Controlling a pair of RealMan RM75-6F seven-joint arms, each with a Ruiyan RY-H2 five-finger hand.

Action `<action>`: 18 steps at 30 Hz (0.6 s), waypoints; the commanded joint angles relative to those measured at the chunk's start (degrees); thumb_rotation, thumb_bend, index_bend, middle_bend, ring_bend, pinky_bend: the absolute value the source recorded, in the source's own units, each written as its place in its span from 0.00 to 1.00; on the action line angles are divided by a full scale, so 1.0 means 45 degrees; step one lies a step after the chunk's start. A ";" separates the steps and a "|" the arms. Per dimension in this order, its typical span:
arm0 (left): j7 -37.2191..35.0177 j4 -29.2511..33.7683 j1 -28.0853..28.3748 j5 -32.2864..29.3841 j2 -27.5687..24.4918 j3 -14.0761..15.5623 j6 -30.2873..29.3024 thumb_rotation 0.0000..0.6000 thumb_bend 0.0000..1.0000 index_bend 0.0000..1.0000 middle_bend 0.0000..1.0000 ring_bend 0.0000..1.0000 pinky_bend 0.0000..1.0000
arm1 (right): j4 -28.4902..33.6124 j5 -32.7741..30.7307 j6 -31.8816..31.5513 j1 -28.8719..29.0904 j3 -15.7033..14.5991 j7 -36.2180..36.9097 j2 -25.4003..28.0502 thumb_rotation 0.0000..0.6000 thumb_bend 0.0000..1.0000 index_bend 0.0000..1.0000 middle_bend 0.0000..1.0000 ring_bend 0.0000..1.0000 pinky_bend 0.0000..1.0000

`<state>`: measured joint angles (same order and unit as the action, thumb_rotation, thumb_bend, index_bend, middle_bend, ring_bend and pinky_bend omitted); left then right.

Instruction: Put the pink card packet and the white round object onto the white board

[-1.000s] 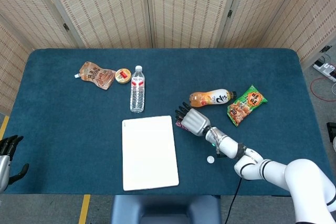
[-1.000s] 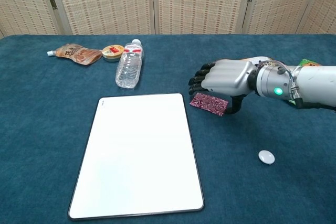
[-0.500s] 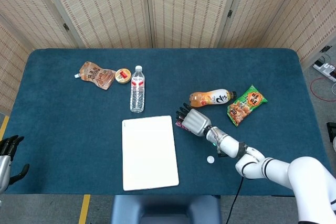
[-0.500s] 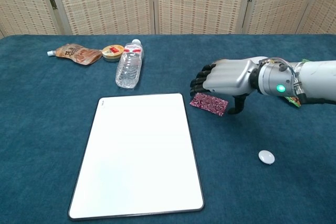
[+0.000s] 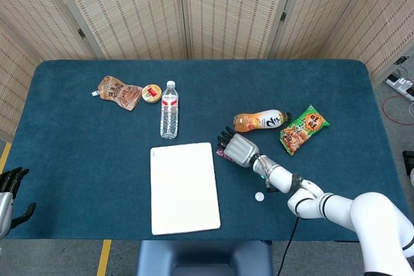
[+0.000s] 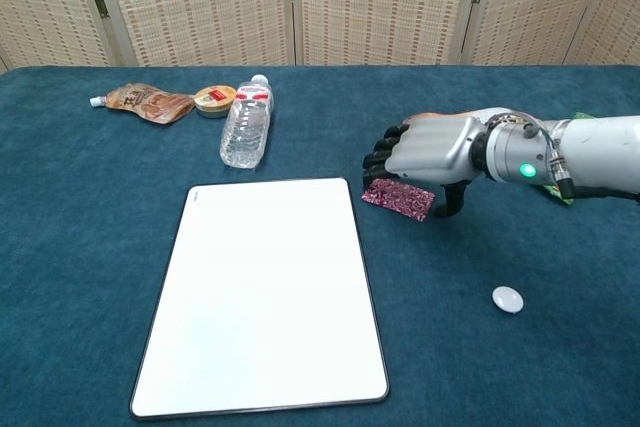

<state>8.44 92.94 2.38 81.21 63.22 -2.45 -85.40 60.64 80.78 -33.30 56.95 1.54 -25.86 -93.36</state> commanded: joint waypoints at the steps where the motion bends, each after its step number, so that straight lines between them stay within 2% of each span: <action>1: -0.0047 -0.0043 -0.0008 0.0014 0.0027 -0.0003 -0.0014 1.00 0.35 0.17 0.15 0.15 0.00 | -0.0044 -0.0067 -0.0034 -0.0018 -0.0010 -0.0065 -0.0062 1.00 0.30 0.12 0.08 0.00 0.00; 9: -0.0179 -0.0187 -0.0028 0.0091 0.0098 0.0000 -0.0071 1.00 0.35 0.18 0.15 0.15 0.00 | -0.0185 -0.0172 -0.0217 -0.0058 -0.0021 -0.0253 -0.0247 1.00 0.30 0.13 0.09 0.00 0.00; 18: -0.0414 -0.0415 -0.0038 0.0343 0.0198 0.0002 -0.0237 1.00 0.35 0.19 0.15 0.15 0.00 | -0.0262 -0.0128 -0.0634 -0.0218 -0.0041 -0.0189 -0.0362 1.00 0.30 0.30 0.12 0.00 0.00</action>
<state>6.61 91.10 2.21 82.72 64.09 -2.44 -86.43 59.47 80.18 -36.10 56.01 1.37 -26.75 -94.97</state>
